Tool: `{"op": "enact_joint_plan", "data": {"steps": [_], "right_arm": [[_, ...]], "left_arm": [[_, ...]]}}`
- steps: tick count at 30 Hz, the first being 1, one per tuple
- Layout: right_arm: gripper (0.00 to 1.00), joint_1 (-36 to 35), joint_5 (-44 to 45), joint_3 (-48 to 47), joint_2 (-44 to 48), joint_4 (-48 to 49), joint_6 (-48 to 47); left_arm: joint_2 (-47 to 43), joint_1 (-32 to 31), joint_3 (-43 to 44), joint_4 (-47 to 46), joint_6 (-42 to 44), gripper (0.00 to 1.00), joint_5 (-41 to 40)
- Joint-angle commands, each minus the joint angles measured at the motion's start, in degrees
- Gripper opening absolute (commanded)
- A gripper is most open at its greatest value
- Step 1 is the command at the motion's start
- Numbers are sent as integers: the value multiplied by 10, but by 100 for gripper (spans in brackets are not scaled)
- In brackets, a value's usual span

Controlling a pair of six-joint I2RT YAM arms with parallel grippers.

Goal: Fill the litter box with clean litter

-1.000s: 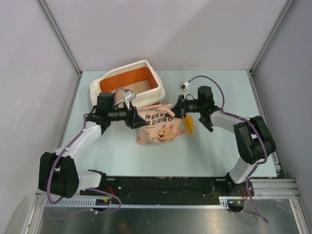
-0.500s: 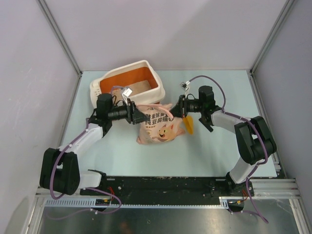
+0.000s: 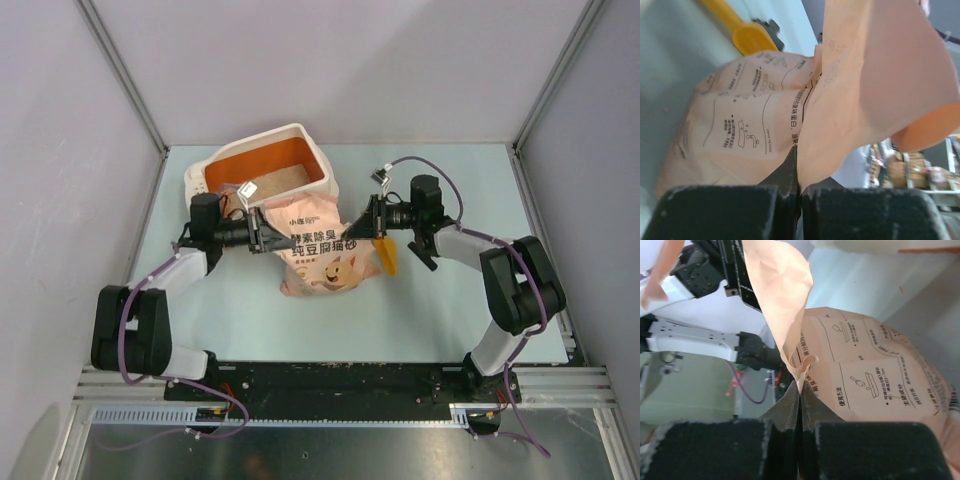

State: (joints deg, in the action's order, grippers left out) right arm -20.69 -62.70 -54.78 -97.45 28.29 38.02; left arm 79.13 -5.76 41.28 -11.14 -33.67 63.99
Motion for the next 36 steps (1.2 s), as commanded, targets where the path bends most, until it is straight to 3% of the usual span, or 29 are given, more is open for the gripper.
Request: {"op": "enact_joint_plan", "data": {"steps": [1, 8, 15, 18, 23, 25, 28, 29, 31, 36], "right_arm": [[0, 36, -90, -44, 8, 33, 115], [0, 37, -118, -118, -20, -123, 119], [0, 35, -170, -133, -46, -151, 232], [0, 35, -176, -138, -34, -158, 216], [0, 36, -185, -137, -15, -86, 175], [0, 35, -155, -137, -3, -107, 90], [20, 25, -112, -137, 7, -175, -40], [24, 17, -103, -137, 5, -194, -56], [33, 7, -87, -134, -5, -197, -73], [40, -20, -58, -118, -1, -176, -97]], "left_arm": [[17, 29, 25, 67, -60, 0, 88], [26, 30, 51, 133, -82, 0, 92], [29, 30, 55, 187, -95, 0, 70], [25, 30, 55, 191, -96, 0, 71], [17, 29, 79, 190, -56, 0, 77], [13, 29, 90, 190, -28, 3, 62], [21, 22, 97, 190, -9, 12, 55], [21, 19, 99, 190, -4, 21, 53], [23, 14, 106, 190, 5, 28, 45], [31, -1, 118, 183, 15, 38, 28]]}}
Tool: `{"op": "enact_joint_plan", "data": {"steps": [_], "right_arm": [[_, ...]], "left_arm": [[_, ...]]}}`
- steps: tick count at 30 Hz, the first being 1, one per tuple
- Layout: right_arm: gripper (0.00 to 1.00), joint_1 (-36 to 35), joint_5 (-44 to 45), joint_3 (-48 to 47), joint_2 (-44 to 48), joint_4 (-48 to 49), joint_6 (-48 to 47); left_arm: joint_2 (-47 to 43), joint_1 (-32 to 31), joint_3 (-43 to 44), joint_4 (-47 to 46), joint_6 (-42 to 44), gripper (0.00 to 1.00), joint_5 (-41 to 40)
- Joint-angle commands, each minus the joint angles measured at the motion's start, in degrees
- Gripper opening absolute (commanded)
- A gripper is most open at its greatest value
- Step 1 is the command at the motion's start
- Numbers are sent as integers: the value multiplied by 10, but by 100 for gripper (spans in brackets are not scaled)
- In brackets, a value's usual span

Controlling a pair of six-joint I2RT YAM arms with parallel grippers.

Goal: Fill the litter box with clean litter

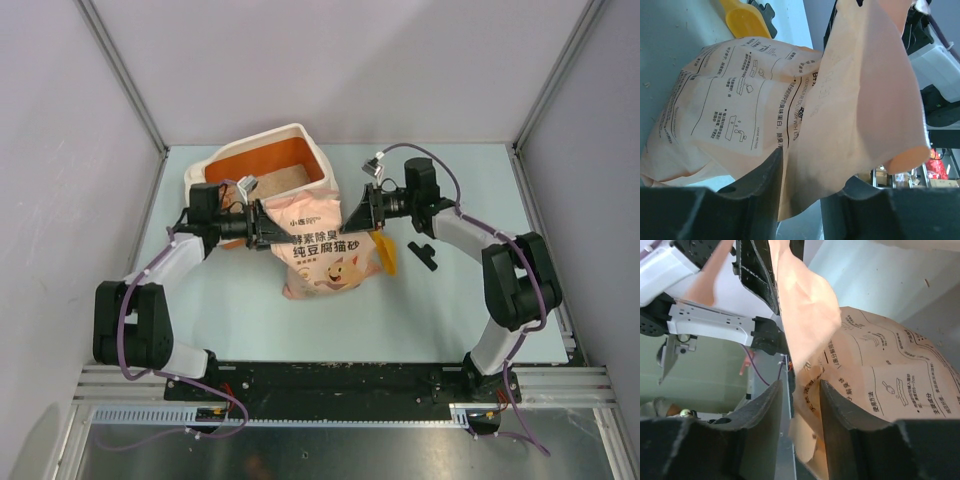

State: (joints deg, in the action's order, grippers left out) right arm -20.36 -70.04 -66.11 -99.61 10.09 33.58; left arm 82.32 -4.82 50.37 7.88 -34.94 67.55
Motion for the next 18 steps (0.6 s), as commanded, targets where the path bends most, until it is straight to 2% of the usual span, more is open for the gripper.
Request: {"op": "enact_joint_plan", "data": {"steps": [1, 6, 9, 12, 14, 15, 16, 18], "right_arm": [[42, -25, 17, -2, 19, 5, -55], [45, -27, 36, 5, 19, -16, -91], [45, -28, 45, 19, 16, 17, -71], [45, -30, 43, 30, 13, 47, -65], [40, -29, 39, 33, 13, 50, -66], [33, -29, 30, 35, 10, 55, -62], [17, -27, 23, 36, 8, 75, -38], [6, -22, 9, 39, 11, 99, -6]], "left_arm": [[3, -12, 28, -10, 29, 39, -8], [5, -16, 18, -28, 26, 39, -12], [4, -16, 10, -36, 23, 34, -8], [6, -16, 3, -40, 21, 24, -2], [6, -16, -1, -42, 21, 17, -2], [6, -16, -1, -42, 19, 15, 0], [6, -15, -2, -42, 19, 10, 0], [6, -14, -6, -43, 11, 4, 4]]}}
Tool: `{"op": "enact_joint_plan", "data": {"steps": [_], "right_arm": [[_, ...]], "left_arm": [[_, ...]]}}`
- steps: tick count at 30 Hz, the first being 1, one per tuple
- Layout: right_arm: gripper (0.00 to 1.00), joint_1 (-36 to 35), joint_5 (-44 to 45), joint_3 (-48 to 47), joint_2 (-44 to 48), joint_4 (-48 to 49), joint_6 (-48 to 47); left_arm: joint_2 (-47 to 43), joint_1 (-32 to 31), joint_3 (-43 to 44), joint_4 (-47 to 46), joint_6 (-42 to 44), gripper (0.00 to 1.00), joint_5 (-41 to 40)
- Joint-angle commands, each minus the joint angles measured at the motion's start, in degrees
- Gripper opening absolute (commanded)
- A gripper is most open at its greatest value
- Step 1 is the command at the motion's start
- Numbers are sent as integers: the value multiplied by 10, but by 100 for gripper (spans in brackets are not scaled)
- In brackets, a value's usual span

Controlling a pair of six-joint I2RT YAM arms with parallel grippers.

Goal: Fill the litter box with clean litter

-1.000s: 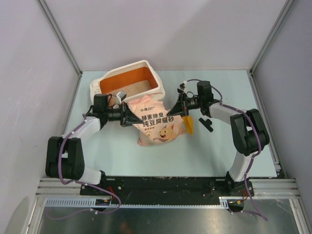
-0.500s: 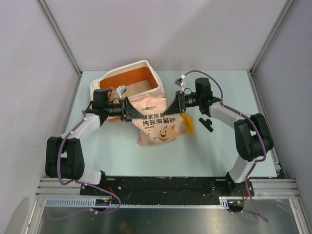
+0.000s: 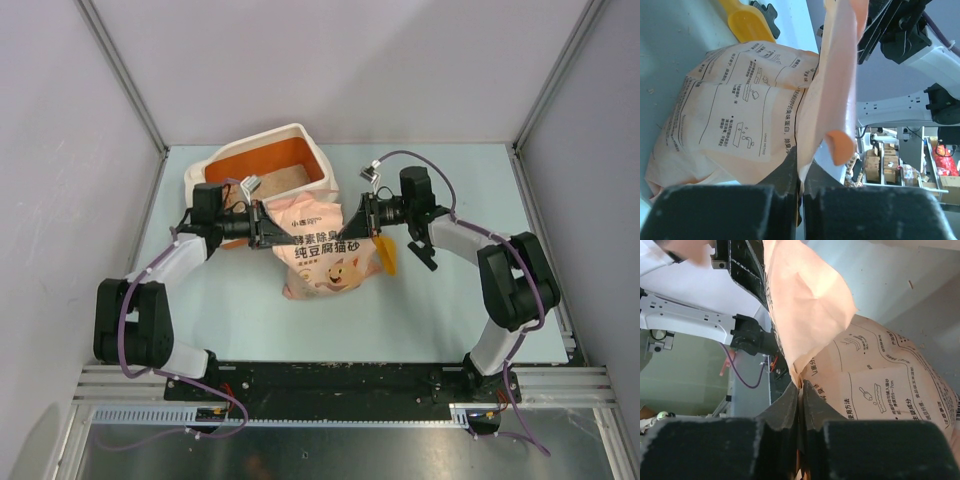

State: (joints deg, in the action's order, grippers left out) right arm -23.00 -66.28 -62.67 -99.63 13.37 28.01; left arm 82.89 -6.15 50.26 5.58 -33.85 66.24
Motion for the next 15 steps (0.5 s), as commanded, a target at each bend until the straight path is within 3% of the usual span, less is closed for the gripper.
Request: {"op": "enact_joint_plan", "data": {"steps": [1, 4, 8, 10, 12, 15], "right_arm": [[0, 9, -35, 4, 11, 95, 90], [0, 24, -88, 4, -1, 195, 182], [0, 28, -171, 4, -35, 333, 441], [0, 26, -191, 4, -41, 382, 504], [0, 21, -209, 4, -33, 371, 522], [0, 15, -221, 4, -32, 276, 507]], "left_arm": [[0, 2, -7, -20, -3, 0, 23], [6, 17, -14, -20, -30, 0, 47], [17, 31, -7, -20, -77, 0, 65], [17, 32, -3, -17, -93, 0, 67], [17, 32, 7, -1, -87, 0, 76], [22, 32, -3, 13, -84, 0, 76]]}}
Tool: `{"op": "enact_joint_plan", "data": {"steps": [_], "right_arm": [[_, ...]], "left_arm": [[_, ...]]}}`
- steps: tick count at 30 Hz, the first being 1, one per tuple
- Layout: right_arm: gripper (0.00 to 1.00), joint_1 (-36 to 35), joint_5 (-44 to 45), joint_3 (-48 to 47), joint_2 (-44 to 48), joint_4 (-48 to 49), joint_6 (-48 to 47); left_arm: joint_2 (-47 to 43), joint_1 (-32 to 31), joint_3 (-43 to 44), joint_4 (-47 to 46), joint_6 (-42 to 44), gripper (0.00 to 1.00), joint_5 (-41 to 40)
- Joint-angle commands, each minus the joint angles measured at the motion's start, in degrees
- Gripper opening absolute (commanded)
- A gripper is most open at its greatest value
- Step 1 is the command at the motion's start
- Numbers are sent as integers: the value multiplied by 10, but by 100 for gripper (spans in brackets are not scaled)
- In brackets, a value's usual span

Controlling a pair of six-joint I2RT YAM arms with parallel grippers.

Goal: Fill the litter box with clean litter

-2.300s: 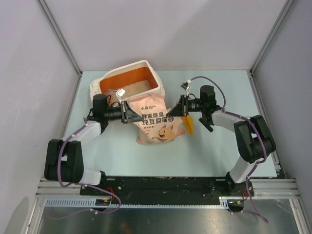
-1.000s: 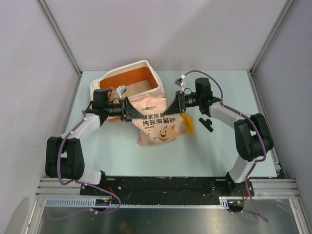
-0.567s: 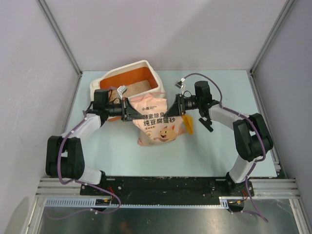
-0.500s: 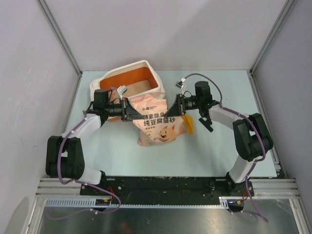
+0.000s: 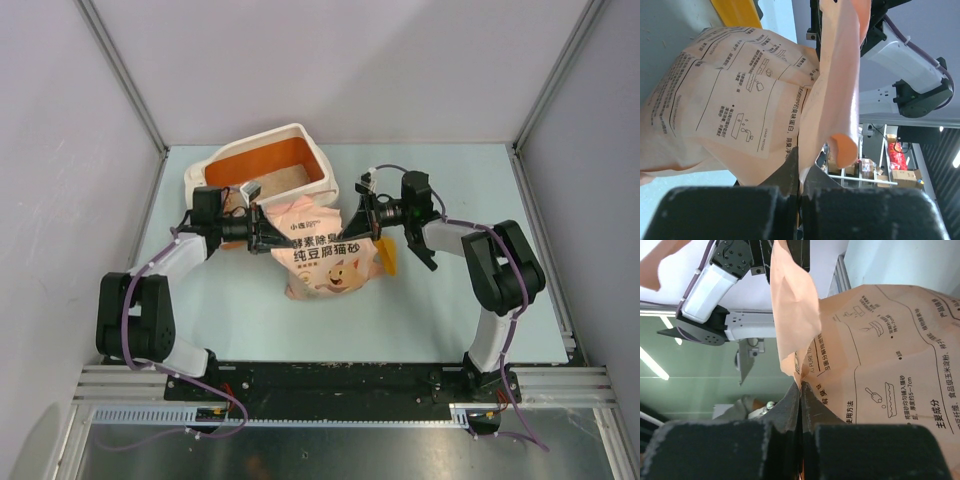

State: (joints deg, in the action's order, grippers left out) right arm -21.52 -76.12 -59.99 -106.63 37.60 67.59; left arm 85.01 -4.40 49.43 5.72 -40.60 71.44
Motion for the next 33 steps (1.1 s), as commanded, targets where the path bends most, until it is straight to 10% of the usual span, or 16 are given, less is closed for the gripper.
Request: {"op": "enact_joint_plan", "data": {"steps": [1, 10, 20, 33], "right_arm": [[0, -1, -122, -23, 35, -17, 108], [0, -1, -112, -41, 30, -56, 88], [0, -3, -106, -44, 16, -96, 61], [0, 5, -111, -48, 30, -124, 36]], "left_arm": [[-1, 14, 0, 16, -19, 0, 18], [-42, 32, 65, 80, 86, 39, -31], [-186, 12, 206, 214, 482, 56, -276], [-152, -265, 212, 284, 838, 73, -340]]}}
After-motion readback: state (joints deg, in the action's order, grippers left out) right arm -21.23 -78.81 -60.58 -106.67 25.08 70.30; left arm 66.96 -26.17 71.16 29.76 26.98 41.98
